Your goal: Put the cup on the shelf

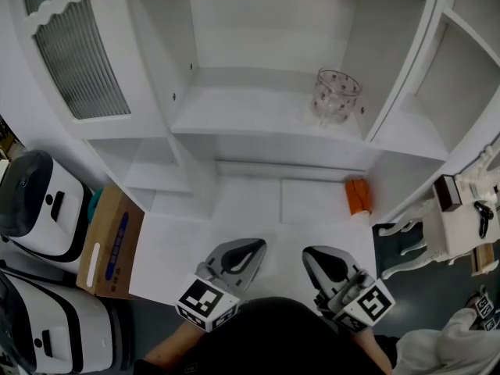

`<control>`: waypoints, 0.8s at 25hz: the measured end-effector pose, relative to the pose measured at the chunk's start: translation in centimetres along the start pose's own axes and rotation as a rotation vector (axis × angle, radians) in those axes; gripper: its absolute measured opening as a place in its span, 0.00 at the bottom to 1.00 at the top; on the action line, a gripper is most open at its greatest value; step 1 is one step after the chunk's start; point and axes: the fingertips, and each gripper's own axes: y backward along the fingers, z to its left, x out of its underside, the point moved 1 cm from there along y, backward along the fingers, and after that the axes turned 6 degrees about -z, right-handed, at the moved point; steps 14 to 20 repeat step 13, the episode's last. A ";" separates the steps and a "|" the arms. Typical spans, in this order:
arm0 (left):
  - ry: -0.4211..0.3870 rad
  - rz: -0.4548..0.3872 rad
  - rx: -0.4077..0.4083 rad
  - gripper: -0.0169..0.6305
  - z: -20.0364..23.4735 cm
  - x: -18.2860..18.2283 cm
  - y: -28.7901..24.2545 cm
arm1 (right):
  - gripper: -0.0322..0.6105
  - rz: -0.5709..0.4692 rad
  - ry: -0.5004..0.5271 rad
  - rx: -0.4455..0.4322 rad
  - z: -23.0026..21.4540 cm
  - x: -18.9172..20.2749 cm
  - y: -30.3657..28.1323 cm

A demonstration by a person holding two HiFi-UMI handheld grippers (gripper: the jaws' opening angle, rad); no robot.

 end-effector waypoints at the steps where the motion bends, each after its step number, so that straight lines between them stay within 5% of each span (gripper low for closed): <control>1: -0.003 0.000 0.002 0.04 0.0 0.0 0.0 | 0.07 -0.008 0.002 -0.005 0.1 -0.1 -0.1; 20: -0.009 0.008 0.034 0.04 -1.1 -0.1 -0.1 | 0.07 -0.031 0.002 -0.011 0.6 -0.6 0.0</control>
